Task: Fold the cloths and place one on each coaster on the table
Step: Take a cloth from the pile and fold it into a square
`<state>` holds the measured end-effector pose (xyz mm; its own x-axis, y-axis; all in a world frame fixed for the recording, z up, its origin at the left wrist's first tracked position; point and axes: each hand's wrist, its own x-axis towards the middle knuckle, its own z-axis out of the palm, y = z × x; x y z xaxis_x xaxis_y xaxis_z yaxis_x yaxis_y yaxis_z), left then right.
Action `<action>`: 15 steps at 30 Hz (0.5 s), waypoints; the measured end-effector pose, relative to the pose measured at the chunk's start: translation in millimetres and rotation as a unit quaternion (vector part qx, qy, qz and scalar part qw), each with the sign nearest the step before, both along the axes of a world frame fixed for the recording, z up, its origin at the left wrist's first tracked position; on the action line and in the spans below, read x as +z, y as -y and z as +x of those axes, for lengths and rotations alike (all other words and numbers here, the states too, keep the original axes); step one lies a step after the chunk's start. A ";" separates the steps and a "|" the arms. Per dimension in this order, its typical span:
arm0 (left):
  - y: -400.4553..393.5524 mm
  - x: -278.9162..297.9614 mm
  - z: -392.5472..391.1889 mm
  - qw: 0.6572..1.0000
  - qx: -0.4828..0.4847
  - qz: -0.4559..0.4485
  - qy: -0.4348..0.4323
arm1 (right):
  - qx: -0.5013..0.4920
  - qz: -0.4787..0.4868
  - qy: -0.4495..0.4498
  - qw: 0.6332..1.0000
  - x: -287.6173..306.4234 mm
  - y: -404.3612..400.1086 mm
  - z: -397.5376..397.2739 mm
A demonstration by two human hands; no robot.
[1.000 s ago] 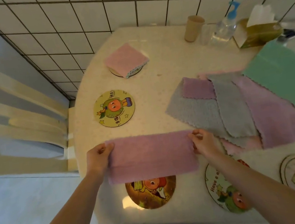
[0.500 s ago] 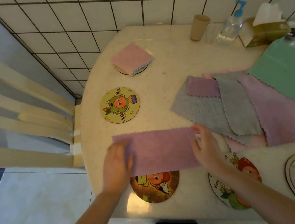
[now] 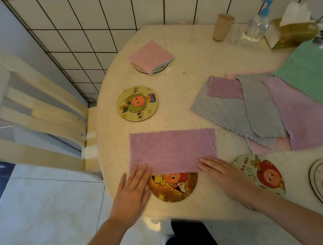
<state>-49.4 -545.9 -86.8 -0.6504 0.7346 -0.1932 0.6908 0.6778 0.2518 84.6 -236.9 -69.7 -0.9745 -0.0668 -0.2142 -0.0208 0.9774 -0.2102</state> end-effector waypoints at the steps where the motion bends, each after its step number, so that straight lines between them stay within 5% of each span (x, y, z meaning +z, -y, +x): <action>1: 4.8 -0.3 -1.0 1.000 0.020 0.001 0.011 | -0.003 0.000 -0.004 1.000 1.1 1.8 -3.0; 15: -14.0 8.7 6.5 0.995 0.098 -0.012 -0.004 | 0.090 0.097 -0.007 0.991 23.7 3.1 -21.6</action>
